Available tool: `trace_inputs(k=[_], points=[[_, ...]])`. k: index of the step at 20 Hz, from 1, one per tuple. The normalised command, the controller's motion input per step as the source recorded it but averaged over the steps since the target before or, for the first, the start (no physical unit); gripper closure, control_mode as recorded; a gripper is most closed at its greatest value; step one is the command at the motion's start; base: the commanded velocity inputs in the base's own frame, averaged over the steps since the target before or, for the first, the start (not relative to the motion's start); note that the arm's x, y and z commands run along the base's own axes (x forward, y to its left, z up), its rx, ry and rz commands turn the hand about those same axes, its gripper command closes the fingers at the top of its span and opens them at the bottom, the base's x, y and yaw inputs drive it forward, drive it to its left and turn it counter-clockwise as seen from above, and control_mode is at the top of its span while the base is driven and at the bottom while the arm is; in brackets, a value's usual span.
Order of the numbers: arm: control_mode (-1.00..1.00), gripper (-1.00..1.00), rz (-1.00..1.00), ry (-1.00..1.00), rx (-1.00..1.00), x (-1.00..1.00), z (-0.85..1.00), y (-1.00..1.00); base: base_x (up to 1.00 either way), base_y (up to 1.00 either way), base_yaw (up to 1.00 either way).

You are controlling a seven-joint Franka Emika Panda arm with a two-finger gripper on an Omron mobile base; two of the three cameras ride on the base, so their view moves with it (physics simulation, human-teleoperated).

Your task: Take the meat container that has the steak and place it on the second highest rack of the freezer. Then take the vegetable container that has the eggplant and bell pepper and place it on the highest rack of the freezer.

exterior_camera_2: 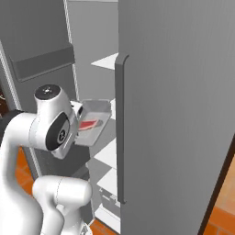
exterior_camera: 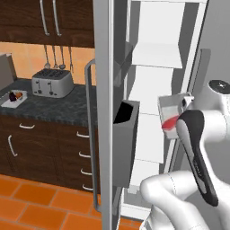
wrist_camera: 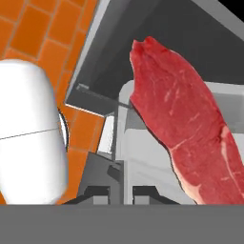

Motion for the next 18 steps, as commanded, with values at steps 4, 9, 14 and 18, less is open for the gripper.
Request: trace_inputs(k=[4, 9, 14, 18], points=[[-1.0, 1.0, -0.14, 0.09, -0.02, 1.0, 0.16, -0.02, 0.0, 0.0, 0.0], [-1.0, 1.0, 0.0, 0.16, 0.0, 0.92, 0.07, -0.1, 0.0, 0.0, 0.0], [-1.0, 1.0, 0.01, 0.07, 0.0, 0.92, -0.06, -0.14, 0.0, 0.0, 0.0], [-1.0, 1.0, 0.02, 0.0, 0.0, 0.93, -0.41, -0.21, 0.0, 0.0, 0.0]])
